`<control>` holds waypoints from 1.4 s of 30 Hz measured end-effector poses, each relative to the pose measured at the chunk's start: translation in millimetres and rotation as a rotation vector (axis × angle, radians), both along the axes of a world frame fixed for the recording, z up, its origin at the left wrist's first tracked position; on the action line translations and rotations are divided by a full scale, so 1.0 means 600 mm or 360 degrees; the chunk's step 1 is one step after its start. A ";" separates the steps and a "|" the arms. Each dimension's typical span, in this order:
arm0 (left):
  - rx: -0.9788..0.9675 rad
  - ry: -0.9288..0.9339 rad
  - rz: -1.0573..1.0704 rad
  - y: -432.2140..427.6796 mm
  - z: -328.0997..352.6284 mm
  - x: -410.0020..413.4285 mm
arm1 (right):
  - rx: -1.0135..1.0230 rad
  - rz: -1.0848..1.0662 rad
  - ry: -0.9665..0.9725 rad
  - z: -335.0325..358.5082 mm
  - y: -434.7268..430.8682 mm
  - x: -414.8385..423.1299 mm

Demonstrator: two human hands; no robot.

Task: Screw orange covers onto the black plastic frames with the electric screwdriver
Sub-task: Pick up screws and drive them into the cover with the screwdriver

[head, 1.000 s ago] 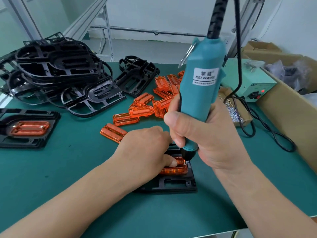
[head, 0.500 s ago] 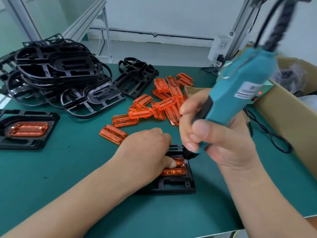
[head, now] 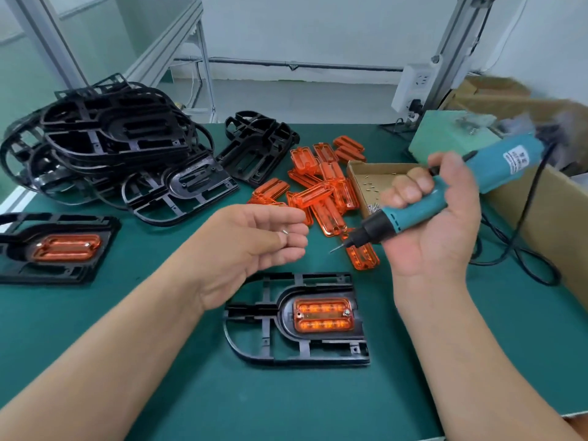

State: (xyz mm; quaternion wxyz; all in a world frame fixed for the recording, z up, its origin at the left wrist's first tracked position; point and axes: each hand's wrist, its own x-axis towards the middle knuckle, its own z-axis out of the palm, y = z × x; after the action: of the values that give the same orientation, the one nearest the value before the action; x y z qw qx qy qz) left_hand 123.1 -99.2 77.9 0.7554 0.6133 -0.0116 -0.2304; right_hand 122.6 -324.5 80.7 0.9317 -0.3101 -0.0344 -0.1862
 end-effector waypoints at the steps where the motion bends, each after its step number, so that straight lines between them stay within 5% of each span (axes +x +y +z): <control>1: -0.0002 0.0004 -0.0013 -0.002 -0.002 -0.001 | 0.0036 -0.0008 0.0021 -0.002 -0.003 0.000; 22: 0.0384 -0.0487 -0.0173 -0.019 -0.003 -0.026 | 0.0240 0.0016 -0.0124 0.008 0.004 -0.006; 42: 0.0240 -0.0419 -0.0215 -0.021 -0.010 -0.026 | 0.0150 0.0038 -0.0157 0.006 0.005 -0.010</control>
State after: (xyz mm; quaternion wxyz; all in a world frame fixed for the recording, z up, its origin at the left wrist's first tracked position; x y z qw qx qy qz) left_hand 107.3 -111.7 72.1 0.6821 0.6909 -0.1344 -0.1985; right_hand 116.5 -321.8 84.2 0.9445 -0.2560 -0.0753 -0.1917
